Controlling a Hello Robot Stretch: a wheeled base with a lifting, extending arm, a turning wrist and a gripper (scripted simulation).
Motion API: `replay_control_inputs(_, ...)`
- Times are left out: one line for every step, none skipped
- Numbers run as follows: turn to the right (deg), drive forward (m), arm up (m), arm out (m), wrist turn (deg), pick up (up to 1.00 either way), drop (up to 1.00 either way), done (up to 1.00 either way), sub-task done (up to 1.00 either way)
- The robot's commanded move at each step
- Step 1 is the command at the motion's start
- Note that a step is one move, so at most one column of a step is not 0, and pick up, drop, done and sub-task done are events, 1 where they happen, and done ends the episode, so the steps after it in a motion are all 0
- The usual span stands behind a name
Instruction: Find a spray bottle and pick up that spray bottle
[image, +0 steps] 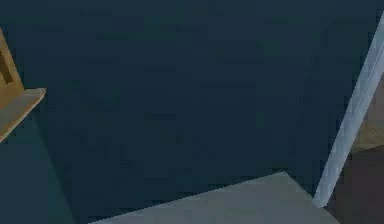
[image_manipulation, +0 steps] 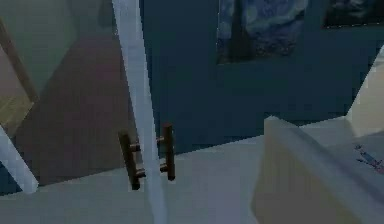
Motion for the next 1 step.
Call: replay_control_inputs(0.0,0.45,0.00,0.00,0.0,0.00,0.00,0.00,0.00)
